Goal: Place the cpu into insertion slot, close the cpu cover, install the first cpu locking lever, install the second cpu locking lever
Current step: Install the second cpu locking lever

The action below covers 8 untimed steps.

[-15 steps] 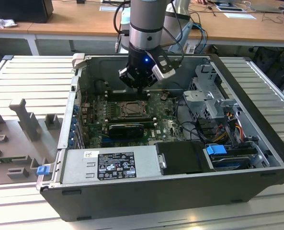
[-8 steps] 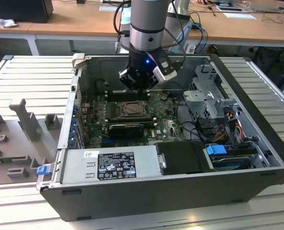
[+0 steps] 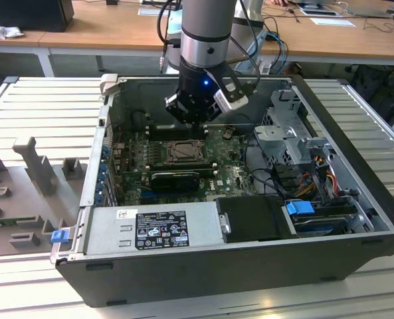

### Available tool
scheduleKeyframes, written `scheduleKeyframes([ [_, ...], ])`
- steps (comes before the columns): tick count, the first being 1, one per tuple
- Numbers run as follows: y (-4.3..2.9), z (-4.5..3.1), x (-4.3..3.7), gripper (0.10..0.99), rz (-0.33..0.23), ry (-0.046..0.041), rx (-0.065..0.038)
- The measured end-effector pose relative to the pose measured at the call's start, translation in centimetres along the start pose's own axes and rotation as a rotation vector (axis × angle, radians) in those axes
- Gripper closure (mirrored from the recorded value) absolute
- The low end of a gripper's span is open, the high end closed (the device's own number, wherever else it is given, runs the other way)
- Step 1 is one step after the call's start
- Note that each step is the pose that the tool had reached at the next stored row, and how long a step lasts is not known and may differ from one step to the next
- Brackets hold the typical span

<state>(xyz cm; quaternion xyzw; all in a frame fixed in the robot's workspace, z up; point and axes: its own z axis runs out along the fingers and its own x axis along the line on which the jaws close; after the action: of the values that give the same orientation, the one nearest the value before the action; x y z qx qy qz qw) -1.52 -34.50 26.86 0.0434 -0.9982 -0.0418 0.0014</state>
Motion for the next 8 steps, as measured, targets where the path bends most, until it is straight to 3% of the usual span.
scheduleKeyframes([
  [8, -1.38, -0.13, 0.13, 0.98, 0.0, 0.0004, 0.0],
])
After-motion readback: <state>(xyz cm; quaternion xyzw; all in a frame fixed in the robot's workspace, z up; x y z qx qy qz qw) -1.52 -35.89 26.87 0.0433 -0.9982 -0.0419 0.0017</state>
